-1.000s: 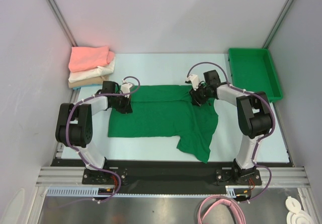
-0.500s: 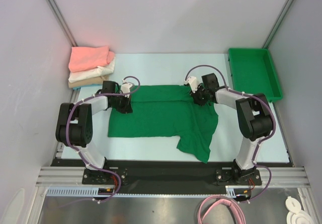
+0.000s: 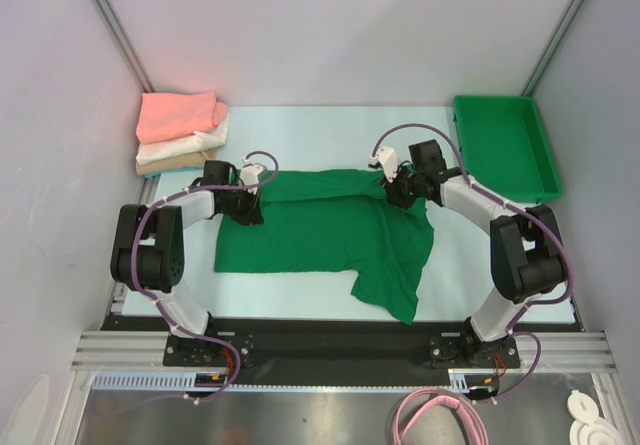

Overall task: Fold and stack the t-shirts
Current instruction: Fold the tshirt

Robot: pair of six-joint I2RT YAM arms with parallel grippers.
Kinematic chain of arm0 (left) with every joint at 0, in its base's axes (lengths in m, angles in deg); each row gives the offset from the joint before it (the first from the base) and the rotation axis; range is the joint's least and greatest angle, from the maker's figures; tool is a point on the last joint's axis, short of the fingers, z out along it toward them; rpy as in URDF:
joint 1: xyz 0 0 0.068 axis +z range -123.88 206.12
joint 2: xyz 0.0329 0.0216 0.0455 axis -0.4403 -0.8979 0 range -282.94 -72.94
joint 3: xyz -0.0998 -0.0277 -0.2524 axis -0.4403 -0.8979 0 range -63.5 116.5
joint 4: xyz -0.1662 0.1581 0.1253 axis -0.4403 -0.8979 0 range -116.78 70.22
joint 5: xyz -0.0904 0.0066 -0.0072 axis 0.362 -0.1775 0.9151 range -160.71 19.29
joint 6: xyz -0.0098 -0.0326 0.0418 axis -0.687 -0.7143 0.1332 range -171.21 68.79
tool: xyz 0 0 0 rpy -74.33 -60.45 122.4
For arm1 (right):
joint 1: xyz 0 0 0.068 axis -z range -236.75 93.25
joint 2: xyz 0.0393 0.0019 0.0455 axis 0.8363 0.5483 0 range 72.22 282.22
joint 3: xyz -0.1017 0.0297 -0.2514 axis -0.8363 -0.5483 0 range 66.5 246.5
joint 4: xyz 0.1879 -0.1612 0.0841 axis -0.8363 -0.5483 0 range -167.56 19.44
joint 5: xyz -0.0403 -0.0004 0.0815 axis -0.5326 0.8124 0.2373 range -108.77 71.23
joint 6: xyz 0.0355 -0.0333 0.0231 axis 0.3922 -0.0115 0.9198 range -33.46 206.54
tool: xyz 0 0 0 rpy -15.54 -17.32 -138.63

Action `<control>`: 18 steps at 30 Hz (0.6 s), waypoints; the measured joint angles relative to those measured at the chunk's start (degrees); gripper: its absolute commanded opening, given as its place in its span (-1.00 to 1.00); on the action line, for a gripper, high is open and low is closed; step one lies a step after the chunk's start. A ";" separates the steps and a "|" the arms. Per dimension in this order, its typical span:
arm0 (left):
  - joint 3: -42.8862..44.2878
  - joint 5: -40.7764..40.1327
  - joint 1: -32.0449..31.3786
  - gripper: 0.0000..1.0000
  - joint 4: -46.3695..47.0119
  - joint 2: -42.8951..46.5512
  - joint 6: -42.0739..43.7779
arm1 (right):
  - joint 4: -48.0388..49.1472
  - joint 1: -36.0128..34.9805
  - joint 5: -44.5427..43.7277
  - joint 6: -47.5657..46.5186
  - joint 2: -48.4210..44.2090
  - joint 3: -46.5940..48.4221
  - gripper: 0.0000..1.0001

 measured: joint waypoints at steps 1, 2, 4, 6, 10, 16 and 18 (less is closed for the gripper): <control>0.00 0.00 0.00 -0.99 0.00 0.00 0.00 | -1.68 0.00 0.87 -0.15 0.26 0.26 -0.78; 0.00 0.00 0.00 -0.99 0.00 0.00 0.00 | -2.45 0.00 1.31 -0.28 0.42 0.44 -0.78; 0.00 0.00 0.00 -1.00 -0.02 0.00 0.02 | -4.79 0.00 2.80 -0.87 1.01 1.25 -0.79; 0.00 -0.02 0.00 -0.99 -0.02 0.00 0.02 | -6.60 0.00 4.13 -1.44 1.18 1.70 -0.80; 0.00 -0.02 0.00 -0.99 -0.02 0.00 0.04 | -10.49 0.00 7.10 -3.34 1.20 2.34 -0.61; 0.02 -0.02 0.00 -0.99 -0.11 0.00 0.42 | -16.55 0.92 13.07 -5.99 2.64 4.83 -0.14; 0.15 -0.15 0.00 -0.99 -0.31 0.00 0.44 | -17.29 2.10 15.32 -6.32 2.80 5.51 -0.11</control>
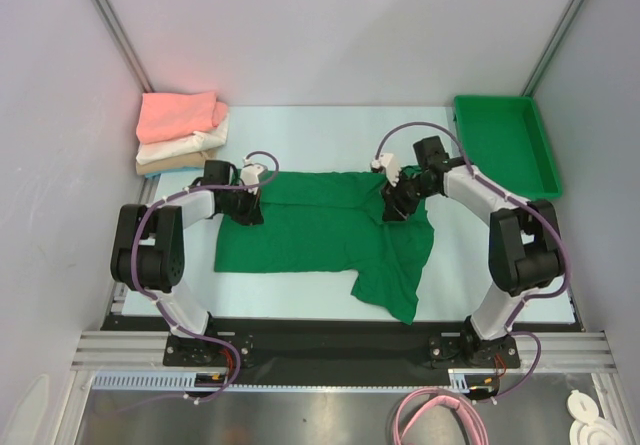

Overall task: Fold and stack the t-shirts
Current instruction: Fold the tshirt

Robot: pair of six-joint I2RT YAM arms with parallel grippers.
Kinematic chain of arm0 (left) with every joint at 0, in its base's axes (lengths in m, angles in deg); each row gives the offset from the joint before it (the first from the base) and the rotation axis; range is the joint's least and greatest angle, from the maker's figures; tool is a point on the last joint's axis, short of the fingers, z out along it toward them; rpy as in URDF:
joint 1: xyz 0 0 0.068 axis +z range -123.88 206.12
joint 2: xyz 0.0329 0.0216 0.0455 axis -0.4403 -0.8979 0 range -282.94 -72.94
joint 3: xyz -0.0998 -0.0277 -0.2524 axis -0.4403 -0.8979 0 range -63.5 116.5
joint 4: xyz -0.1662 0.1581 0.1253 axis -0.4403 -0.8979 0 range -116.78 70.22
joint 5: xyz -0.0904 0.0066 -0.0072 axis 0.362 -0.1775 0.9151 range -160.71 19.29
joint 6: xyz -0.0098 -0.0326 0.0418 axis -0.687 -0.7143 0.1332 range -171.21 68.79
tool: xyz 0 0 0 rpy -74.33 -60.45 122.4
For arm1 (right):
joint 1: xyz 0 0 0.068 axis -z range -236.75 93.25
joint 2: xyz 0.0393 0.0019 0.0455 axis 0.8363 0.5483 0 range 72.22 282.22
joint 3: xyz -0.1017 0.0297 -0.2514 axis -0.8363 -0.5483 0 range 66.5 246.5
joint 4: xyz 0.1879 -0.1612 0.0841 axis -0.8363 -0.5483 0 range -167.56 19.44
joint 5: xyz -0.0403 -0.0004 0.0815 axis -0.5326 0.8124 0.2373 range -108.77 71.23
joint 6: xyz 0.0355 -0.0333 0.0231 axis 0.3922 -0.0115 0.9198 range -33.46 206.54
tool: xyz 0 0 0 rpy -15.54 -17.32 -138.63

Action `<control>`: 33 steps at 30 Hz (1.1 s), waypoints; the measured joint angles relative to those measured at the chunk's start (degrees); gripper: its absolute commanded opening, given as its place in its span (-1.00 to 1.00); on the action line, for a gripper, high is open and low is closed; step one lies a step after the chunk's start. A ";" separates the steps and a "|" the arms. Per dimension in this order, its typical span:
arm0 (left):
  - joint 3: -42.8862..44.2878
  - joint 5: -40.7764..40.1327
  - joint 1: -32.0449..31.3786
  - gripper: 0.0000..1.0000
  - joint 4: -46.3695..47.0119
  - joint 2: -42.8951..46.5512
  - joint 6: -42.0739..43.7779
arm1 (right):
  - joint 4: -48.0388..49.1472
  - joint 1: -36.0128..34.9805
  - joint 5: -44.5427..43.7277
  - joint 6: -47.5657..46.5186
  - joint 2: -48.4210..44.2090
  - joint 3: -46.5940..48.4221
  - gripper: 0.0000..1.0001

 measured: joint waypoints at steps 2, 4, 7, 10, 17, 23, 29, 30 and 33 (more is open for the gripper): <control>0.22 -0.28 -0.02 -0.99 -0.35 0.00 0.02 | 0.50 2.08 0.96 0.33 0.00 0.37 -0.11; 0.81 -0.92 0.00 -0.99 -1.27 -0.02 0.09 | 2.01 4.26 0.59 1.03 0.02 0.42 -0.12; 3.48 -2.27 0.04 -0.99 -3.04 -0.81 0.42 | 4.70 6.99 -0.79 2.23 0.31 0.42 -0.14; 9.42 -3.34 0.17 -0.99 -5.35 -3.48 0.48 | 7.17 8.94 -2.75 3.30 2.01 0.96 -0.15; 26.60 -6.14 0.94 -0.99 -10.34 -14.62 0.37 | 10.56 10.32 -5.90 4.96 8.90 4.57 -0.16; 38.29 -8.92 1.36 -0.99 -16.39 -24.22 -0.20 | 11.82 10.91 -9.16 6.58 17.22 12.44 -0.17; 47.06 -10.84 1.36 -0.99 -23.47 -29.09 -1.07 | 11.69 12.15 -12.37 8.52 23.17 19.21 -0.17; 48.65 -10.91 1.36 -1.00 -24.46 -29.99 -1.09 | 11.39 12.33 -12.81 8.72 23.80 20.22 -0.17; 54.03 -11.08 1.36 -0.99 -27.89 -33.07 -1.49 | 10.29 12.55 -14.10 9.40 25.53 23.21 -0.17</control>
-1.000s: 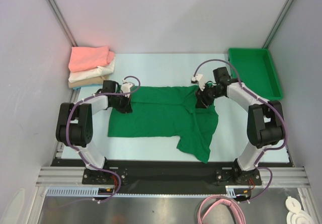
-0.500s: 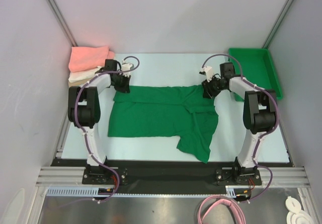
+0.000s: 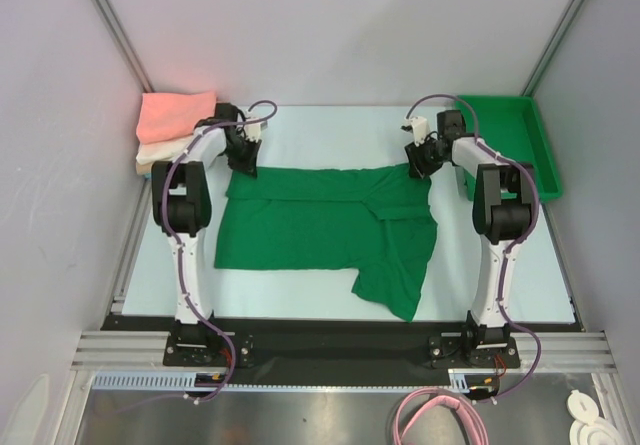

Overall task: Fold and stack the t-shirts
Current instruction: Fold the tshirt

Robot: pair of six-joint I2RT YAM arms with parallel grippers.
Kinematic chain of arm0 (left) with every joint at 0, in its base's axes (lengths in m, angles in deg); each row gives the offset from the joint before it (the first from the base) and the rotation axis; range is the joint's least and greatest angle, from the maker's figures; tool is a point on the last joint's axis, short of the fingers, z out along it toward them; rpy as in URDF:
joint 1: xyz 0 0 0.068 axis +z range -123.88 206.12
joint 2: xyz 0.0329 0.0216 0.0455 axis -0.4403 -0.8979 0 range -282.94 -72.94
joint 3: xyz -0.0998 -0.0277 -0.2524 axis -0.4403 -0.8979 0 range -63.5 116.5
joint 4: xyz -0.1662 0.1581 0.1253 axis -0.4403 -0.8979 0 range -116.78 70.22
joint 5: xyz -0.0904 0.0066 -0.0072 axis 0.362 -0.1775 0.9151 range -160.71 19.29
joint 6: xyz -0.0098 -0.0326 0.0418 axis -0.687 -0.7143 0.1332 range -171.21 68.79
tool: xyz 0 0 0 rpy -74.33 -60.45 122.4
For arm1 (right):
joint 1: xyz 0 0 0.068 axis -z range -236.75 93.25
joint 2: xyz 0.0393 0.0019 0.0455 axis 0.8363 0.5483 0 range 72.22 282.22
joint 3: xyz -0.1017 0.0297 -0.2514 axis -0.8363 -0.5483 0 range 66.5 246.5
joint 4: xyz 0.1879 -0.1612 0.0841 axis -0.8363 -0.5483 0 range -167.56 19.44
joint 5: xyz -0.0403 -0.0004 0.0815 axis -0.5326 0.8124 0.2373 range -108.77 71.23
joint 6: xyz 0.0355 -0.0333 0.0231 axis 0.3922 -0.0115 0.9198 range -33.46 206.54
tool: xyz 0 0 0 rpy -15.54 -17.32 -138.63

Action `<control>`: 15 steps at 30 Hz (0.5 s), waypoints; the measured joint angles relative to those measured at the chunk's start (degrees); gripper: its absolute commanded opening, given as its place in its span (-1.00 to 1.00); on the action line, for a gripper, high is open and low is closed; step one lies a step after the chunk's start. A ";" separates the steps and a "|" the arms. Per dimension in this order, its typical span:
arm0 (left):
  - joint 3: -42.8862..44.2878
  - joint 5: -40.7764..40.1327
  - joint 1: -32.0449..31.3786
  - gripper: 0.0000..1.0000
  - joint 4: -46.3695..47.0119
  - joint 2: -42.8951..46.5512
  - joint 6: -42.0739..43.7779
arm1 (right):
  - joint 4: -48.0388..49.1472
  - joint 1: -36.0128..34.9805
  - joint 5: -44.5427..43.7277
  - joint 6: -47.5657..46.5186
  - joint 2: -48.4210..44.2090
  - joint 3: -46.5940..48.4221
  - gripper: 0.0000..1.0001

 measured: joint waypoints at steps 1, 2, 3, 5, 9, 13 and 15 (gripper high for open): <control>1.55 0.00 0.00 -0.99 -1.25 -0.83 -0.09 | -0.46 0.00 -0.33 0.07 0.61 1.03 -0.17; 2.58 0.00 0.00 -0.99 -1.92 -1.38 -0.13 | -0.96 0.00 -0.66 0.17 1.20 2.01 -0.17; 3.74 -0.02 0.00 -0.99 -2.84 -2.01 -0.24 | -1.57 0.00 -1.01 0.20 1.68 2.86 -0.17; 5.51 -0.11 0.00 -0.99 -4.22 -2.97 -0.57 | -2.34 -0.07 -1.60 0.20 2.38 4.22 -0.17; 12.74 -0.57 0.00 -0.99 -7.96 -6.80 -1.11 | -2.82 -0.04 -2.73 0.44 3.69 6.45 -0.17; 20.24 -1.86 -0.04 -1.00 -8.39 -10.97 -1.51 | -2.80 -0.02 -4.44 1.31 5.70 9.49 -0.16; 20.79 -2.84 -0.11 -0.98 -7.61 -11.26 -1.57 | -2.78 -0.02 -5.22 1.70 6.80 11.30 -0.13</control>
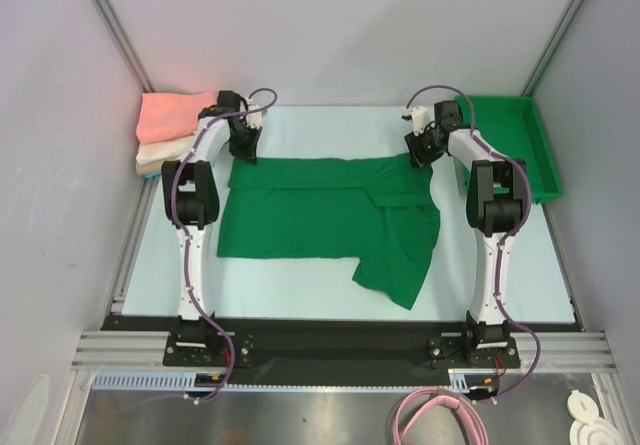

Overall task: Fold and stack the t-shirts
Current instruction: Fold the tshirt

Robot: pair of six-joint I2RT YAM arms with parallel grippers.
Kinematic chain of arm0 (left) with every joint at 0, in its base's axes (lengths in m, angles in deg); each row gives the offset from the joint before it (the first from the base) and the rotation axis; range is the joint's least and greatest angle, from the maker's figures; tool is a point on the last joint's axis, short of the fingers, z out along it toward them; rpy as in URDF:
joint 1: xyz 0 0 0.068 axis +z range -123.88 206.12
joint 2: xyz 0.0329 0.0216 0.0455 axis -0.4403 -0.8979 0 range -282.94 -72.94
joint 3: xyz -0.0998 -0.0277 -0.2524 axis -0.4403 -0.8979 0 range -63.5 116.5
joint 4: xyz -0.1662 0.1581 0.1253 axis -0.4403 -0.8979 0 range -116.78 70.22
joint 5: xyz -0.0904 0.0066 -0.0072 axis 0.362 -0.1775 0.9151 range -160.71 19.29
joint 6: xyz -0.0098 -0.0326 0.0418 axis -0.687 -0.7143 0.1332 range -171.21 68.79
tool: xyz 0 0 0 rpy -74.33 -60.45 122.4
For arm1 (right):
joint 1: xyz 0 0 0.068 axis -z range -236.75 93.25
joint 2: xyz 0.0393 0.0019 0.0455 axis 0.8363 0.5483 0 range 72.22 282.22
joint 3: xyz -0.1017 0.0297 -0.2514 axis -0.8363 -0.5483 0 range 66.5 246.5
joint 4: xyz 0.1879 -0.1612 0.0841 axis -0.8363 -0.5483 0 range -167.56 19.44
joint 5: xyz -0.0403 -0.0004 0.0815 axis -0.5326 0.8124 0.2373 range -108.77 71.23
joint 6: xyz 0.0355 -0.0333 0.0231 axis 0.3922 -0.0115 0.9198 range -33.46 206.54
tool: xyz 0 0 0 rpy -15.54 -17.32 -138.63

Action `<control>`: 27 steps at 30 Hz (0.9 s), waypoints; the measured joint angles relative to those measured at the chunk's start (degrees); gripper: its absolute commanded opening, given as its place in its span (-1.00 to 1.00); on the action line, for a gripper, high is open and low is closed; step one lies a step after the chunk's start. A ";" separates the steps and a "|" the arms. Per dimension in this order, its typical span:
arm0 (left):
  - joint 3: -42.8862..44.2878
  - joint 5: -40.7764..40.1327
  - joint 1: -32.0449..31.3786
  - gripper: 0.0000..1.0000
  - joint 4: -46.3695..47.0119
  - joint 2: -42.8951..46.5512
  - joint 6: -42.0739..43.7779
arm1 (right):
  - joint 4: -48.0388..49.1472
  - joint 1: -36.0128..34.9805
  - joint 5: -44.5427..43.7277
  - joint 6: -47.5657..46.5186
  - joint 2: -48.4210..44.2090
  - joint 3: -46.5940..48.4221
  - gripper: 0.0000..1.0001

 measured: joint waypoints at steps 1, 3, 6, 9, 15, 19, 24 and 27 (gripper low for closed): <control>-0.02 -0.50 -0.02 -0.99 0.61 0.00 -0.04 | -0.02 0.00 -0.50 0.13 0.61 1.01 -0.12; -0.59 -1.60 -0.07 -0.99 3.10 0.11 -0.17 | 0.17 0.02 -1.36 0.46 1.55 2.45 -0.11; -3.85 -2.64 -0.09 -0.99 7.67 1.68 -0.57 | 1.09 0.02 -2.62 1.03 1.86 2.99 -0.07; -7.17 -3.52 -0.35 -0.96 11.08 5.14 -0.96 | 3.26 0.17 -3.48 2.25 1.36 2.49 -0.06; -23.30 -4.00 -2.03 -0.89 19.54 23.21 -0.98 | 9.09 1.07 -3.30 4.79 -12.92 -12.22 -0.02; -40.11 -4.46 -6.14 -0.58 25.40 42.97 -0.44 | 11.65 1.66 0.02 3.17 -30.75 -23.78 -0.04; -58.47 -3.93 -9.20 0.13 31.39 62.73 0.66 | 13.29 1.62 7.10 -4.87 -53.66 -39.34 -0.09; -67.43 -4.31 -8.35 0.67 32.26 68.39 0.92 | 9.42 1.40 11.85 -11.87 -61.70 -48.04 -0.09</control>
